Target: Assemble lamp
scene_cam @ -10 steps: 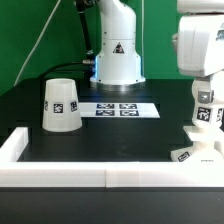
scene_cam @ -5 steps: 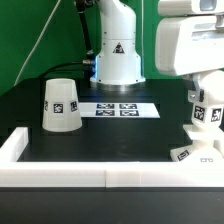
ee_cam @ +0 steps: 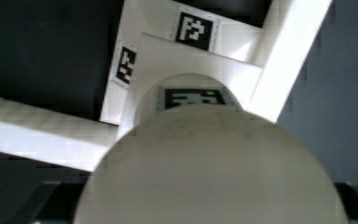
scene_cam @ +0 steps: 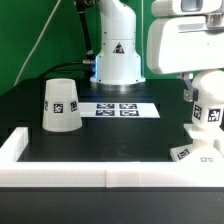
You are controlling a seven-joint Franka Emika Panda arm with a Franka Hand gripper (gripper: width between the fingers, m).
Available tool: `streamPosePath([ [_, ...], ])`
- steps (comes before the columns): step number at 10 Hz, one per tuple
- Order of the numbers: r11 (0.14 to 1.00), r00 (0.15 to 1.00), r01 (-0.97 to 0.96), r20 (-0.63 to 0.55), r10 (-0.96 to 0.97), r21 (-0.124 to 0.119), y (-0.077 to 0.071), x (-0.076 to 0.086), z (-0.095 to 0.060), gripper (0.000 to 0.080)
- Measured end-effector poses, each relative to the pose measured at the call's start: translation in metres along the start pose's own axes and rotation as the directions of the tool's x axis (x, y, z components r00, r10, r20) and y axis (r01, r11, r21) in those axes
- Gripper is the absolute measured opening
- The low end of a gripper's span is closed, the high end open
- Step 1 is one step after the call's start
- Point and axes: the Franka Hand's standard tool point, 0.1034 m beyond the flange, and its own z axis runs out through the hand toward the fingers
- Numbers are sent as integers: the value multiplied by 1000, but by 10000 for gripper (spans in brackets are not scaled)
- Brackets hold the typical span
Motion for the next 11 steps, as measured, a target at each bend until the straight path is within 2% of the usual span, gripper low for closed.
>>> streamPosePath([
  [4, 967, 967, -255, -6, 255, 6, 2, 0, 0, 580],
  [5, 916, 916, -401, -7, 401, 15, 4, -4, 0, 580],
  [8, 737, 738, -675, 15, 675, 29, 5, -8, 2, 580],
  [11, 510, 511, -860, 78, 856, 28, -1, -11, 2, 580],
])
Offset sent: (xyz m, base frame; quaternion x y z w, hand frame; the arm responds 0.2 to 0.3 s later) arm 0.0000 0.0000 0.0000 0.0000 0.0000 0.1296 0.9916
